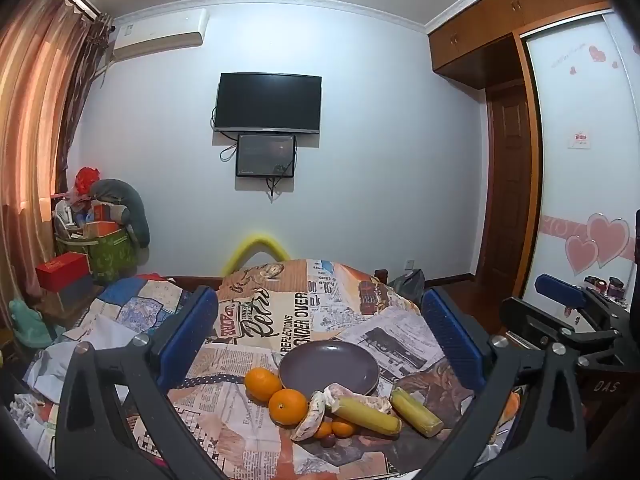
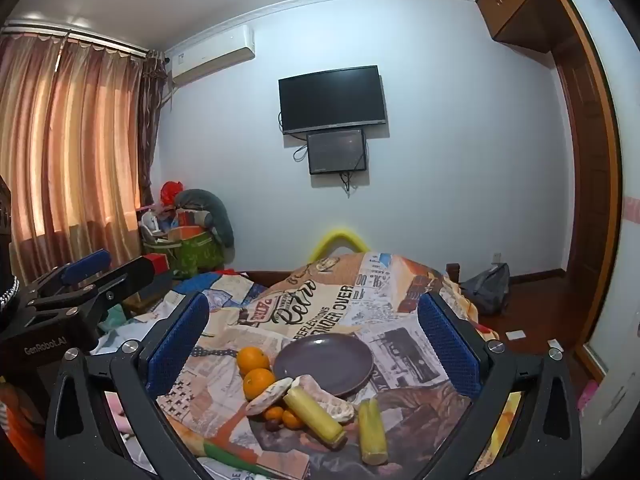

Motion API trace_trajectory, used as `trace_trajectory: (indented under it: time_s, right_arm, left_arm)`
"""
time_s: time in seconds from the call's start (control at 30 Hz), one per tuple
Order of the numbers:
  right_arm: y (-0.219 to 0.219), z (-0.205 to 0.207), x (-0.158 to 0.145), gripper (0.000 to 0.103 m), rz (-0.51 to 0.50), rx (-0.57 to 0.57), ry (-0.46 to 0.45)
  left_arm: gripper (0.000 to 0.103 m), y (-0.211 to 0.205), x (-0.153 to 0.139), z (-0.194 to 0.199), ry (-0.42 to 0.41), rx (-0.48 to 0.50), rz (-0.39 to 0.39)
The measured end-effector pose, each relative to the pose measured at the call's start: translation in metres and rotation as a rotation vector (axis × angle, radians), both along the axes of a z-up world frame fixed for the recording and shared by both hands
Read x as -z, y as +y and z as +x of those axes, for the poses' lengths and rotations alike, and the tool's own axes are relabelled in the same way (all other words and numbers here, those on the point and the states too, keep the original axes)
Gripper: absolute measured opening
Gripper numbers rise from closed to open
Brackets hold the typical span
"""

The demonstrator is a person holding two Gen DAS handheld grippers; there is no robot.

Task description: Organize fruits

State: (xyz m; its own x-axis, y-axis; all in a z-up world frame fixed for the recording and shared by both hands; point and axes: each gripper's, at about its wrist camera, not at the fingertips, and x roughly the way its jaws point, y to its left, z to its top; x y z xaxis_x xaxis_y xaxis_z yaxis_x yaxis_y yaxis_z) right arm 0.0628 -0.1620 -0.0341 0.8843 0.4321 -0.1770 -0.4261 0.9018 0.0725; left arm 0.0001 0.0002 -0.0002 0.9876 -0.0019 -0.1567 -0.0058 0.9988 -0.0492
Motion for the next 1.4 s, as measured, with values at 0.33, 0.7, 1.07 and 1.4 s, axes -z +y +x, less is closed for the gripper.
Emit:
trace_trajectory:
  time_s: [0.33, 0.7, 1.07, 1.4]
  right_arm:
    - [0.0002, -0.0008, 0.0006, 0.103, 0.005, 0.003, 0.011]
    - [-0.0035, -0.0015, -0.0026, 0.103, 0.014, 0.008, 0.013]
    - [-0.0033, -0.001, -0.0026, 0.103, 0.013, 0.01, 0.015]
    - [-0.0044, -0.0002, -0.0038, 0.103, 0.01, 0.018, 0.011]
  left_arm:
    - [0.103, -0.0033, -0.0026, 0.0007, -0.001, 0.009, 0.004]
    - [0.103, 0.0004, -0.003, -0.0001, 0.003, 0.028, -0.009]
    - [0.103, 0.0025, -0.0026, 0.0004, 0.0, 0.031, -0.014]
    - [0.103, 0.0028, 0.0, 0.0019, 0.008, 0.037, -0.019]
